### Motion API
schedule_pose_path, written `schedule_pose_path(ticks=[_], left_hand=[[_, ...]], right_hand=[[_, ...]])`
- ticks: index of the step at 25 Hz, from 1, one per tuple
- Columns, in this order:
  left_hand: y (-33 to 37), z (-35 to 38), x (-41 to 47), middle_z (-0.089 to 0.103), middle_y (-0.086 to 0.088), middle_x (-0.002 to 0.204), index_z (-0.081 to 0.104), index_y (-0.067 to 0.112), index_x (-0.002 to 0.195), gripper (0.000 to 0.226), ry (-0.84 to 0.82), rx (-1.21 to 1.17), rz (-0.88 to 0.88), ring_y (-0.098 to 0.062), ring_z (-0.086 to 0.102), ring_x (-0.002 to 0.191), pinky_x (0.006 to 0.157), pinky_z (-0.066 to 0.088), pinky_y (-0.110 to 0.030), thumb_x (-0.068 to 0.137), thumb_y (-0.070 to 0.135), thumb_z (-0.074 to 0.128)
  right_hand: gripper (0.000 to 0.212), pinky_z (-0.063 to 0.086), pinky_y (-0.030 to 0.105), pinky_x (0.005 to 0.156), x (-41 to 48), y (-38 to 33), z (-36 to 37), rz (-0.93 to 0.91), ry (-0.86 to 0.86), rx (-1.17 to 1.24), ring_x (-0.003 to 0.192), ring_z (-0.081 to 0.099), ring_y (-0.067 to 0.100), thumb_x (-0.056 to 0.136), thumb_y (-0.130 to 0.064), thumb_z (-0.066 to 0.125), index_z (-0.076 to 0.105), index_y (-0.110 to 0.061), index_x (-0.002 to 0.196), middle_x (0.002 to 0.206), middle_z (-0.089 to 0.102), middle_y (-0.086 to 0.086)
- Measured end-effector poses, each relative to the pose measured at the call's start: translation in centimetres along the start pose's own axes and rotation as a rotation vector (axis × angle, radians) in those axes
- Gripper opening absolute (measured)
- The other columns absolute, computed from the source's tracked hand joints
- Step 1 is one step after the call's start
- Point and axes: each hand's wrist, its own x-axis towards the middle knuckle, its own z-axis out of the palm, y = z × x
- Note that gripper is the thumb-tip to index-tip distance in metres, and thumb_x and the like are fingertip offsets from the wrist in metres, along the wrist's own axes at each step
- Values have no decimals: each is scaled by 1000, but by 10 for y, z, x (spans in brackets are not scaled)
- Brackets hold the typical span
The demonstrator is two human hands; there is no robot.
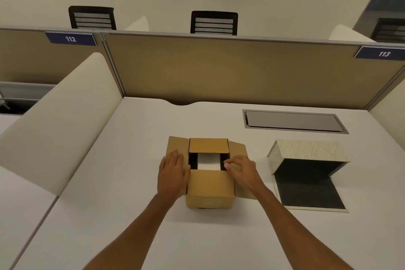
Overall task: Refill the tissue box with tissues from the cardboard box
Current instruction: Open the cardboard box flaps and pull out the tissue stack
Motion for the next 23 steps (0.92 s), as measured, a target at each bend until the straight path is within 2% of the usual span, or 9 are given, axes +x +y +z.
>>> schedule_pose_path(ticks=[3, 6, 9, 12, 13, 15, 17, 19, 23], left_hand=[[2, 2, 3, 33, -8, 156, 35, 11, 147, 56, -100, -127, -58, -23, 26, 146, 120, 14, -43, 100, 42, 37], [8, -2, 4, 34, -8, 154, 33, 14, 146, 57, -127, -218, -67, -24, 24, 145, 120, 9, -48, 97, 42, 34], [15, -16, 7, 37, -5, 153, 35, 15, 146, 66, -119, -370, -10, -23, 25, 145, 122, 4, -49, 84, 39, 33], [17, -29, 5, 35, -9, 154, 32, 10, 148, 73, -175, -570, 128, -28, 30, 143, 120, 20, -50, 78, 28, 42], [15, -32, 2, 32, -8, 156, 29, 10, 149, 75, -203, -604, 162, -26, 28, 144, 120, 20, -48, 77, 26, 44], [9, -36, -5, 23, -5, 160, 23, 10, 151, 78, -240, -614, 223, -21, 21, 147, 121, 17, -43, 79, 26, 49], [2, -37, -14, 16, 2, 161, 16, 15, 153, 81, -269, -584, 282, -15, 15, 148, 121, 14, -37, 84, 37, 52], [-4, -37, -24, 9, 11, 160, 8, 25, 153, 89, -302, -556, 344, -8, 8, 149, 120, 9, -33, 82, 55, 52], [-14, -25, -41, -13, 18, 162, -9, 32, 153, 117, -369, -347, 461, -6, -14, 149, 120, -9, -38, 69, 82, 55]], right_hand=[[38, 27, 49, 111, -6, 1, 1, 106, -79, 45, 138, 31, 28, 87, -49, 59, 71, -21, 110, 148, 43, 6], [43, 30, 41, 107, -12, -2, -3, 132, -106, 172, 142, 31, 26, 84, -56, 58, 72, -24, 109, 154, 36, 5], [28, 26, 32, 97, -11, -9, -9, 150, -106, 289, 143, 29, 23, 86, -52, 58, 76, -30, 81, 155, 34, 3], [30, 24, 33, 99, -9, -8, -8, 121, -152, 293, 142, 30, 16, 81, -42, 69, 69, -26, 55, 150, 40, -6], [31, 26, 33, 100, -8, -7, -8, 117, -164, 296, 138, 33, 12, 77, -39, 75, 66, -25, 50, 143, 44, -11], [22, 33, 33, 99, -8, -2, -7, 115, -186, 325, 123, 44, 6, 66, -42, 81, 69, -25, 61, 125, 53, -20], [38, 41, 26, 87, -8, 1, -8, 91, -235, 341, 107, 54, 5, 59, -55, 81, 68, -26, 80, 108, 61, -17], [44, 40, 24, 79, -4, 1, -10, 105, -234, 320, 104, 55, 5, 62, -60, 77, 65, -26, 88, 105, 62, -13], [38, 49, 40, 91, 20, 2, -13, 91, -36, 51, 109, 57, 20, 76, -34, 76, 58, -18, 106, 112, 62, -1]])
